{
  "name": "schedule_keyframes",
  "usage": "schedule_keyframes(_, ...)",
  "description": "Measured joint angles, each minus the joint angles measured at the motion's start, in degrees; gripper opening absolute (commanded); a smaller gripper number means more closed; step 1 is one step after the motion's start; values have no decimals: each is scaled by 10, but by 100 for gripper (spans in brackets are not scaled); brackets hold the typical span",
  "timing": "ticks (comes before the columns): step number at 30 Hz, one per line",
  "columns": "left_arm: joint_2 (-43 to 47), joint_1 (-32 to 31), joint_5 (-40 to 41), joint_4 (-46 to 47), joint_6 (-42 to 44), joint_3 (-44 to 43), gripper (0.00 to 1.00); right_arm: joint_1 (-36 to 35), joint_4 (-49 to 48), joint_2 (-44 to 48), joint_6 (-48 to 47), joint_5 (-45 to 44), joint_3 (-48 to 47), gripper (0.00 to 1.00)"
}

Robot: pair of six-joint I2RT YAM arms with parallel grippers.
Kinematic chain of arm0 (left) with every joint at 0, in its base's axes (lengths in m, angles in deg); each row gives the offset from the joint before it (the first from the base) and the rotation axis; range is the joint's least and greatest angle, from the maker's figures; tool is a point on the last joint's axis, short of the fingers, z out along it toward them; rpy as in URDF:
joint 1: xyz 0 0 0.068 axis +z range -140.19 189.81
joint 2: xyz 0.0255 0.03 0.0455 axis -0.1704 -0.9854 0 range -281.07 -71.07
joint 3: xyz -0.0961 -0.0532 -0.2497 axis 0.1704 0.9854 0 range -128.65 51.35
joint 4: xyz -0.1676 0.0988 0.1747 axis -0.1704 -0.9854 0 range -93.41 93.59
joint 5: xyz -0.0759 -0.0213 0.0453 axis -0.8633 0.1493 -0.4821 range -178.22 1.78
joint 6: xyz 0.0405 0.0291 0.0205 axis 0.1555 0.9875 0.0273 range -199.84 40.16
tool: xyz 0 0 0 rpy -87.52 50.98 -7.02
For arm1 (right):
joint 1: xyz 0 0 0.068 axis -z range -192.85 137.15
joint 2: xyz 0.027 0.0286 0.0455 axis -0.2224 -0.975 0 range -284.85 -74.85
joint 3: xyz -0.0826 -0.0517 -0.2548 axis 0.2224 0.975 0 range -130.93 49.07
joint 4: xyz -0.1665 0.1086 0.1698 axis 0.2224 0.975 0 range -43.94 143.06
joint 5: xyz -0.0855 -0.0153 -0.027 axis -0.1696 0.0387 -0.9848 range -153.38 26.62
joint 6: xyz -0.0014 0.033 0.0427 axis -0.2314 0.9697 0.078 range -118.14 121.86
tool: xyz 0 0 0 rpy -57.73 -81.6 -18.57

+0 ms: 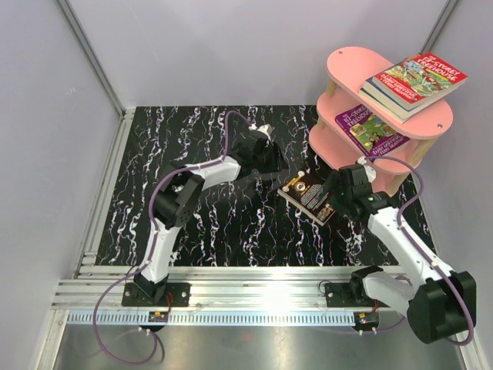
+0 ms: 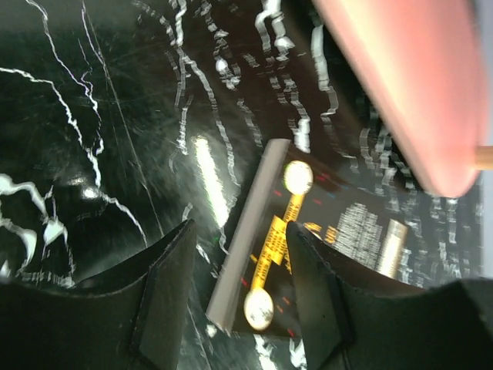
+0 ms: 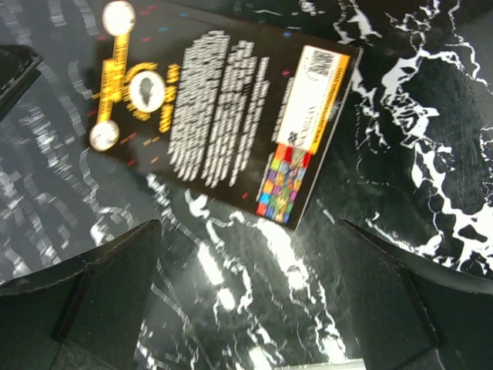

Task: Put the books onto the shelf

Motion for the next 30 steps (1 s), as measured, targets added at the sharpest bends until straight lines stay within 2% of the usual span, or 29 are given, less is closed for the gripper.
schedule_keyframes(3, -33, 1, -9, -21, 1, -30, 54, 1, -15, -42, 13, -18, 0, 100)
schedule_keyframes(8, -39, 1, -23, -31, 2, -40, 53, 3, -52, -106, 35, -26, 15, 100)
schedule_keyframes(18, -39, 1, -44, -31, 5, -40, 51, 5, -138, -211, 60, 2, 29, 91)
schedule_keyframes(20, -39, 1, -52, -30, 4, -40, 51, 5, -154, -217, 62, 8, 30, 79)
schedule_keyframes(21, -40, 1, -57, -30, 4, -40, 50, 5, -163, -221, 64, 10, 30, 69)
schedule_keyframes(22, -41, 1, -60, -29, 4, -40, 50, 5, -172, -223, 65, 14, 30, 52)
schedule_keyframes(25, -47, 1, -70, -20, 4, -39, 50, 5, -196, -229, 74, 27, 38, 32)
schedule_keyframes(26, -47, 2, -73, -15, 4, -39, 50, 6, -203, -225, 76, 29, 41, 20)
schedule_keyframes(28, -48, 4, -80, -8, 3, -36, 49, 8, -221, -220, 80, 36, 48, 11)
schedule_keyframes(29, -49, 5, -83, -1, 3, -33, 49, 8, -228, -219, 82, 39, 51, 1)
schedule_keyframes(30, -49, 5, -86, 5, 2, -30, 48, 8, -232, -219, 81, 40, 53, 0)
